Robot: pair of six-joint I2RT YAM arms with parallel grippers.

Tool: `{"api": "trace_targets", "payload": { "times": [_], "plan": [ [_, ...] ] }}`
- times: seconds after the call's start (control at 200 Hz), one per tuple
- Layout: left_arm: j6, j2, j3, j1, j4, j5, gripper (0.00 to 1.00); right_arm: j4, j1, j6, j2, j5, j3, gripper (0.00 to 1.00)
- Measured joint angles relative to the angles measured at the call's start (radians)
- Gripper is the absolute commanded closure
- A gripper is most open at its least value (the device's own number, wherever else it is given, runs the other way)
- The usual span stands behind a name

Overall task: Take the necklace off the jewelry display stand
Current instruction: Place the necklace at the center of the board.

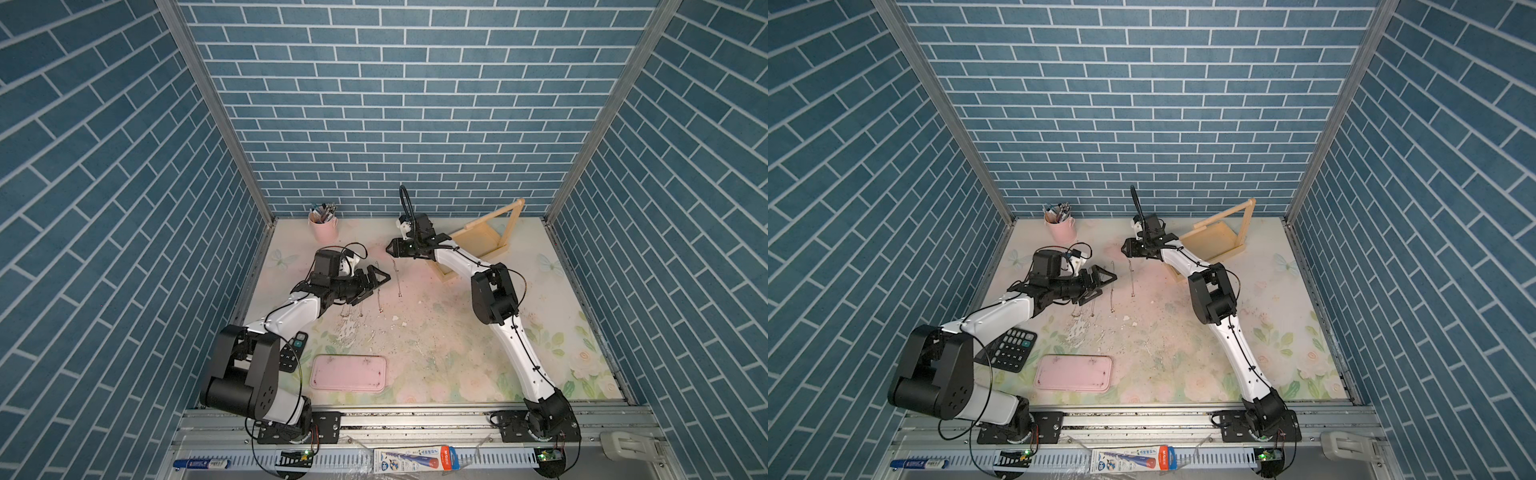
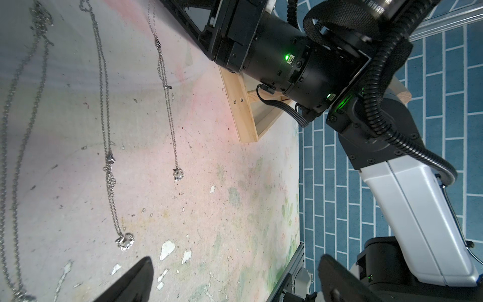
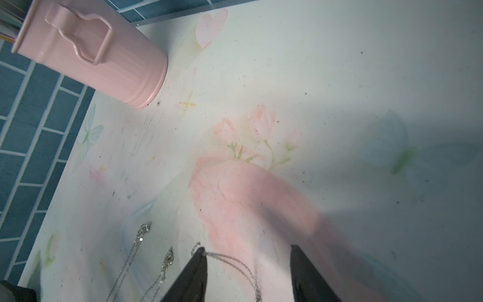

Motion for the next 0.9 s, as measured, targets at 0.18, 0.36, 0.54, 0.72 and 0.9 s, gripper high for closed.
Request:
{"api": "trace_targets", "payload": {
  "times": [0.18, 0.36, 0.54, 0.72, 0.9],
  "plan": [
    [0.0, 0.0, 0.0, 0.0, 0.0, 0.001, 0.01, 0.001, 0.0, 0.0, 0.006, 0.008, 0.005, 0.43],
    [0.0, 0.0, 0.0, 0.0, 0.001, 0.003, 0.01, 0.001, -0.001, 0.001, 0.007, 0.011, 0.005, 0.38],
    [0.0, 0.0, 0.0, 0.0, 0.001, 0.003, 0.01, 0.001, -0.003, 0.003, 0.008, 0.011, 0.005, 0.27],
    [0.0, 0.006, 0.0, 0.0, 0.001, 0.003, 0.01, 0.001, -0.007, 0.003, 0.008, 0.022, 0.005, 0.25],
    [-0.005, 0.009, -0.003, 0.0, 0.012, 0.003, 0.01, 0.001, -0.011, 0.003, 0.008, 0.028, 0.005, 0.24]
  ]
}}
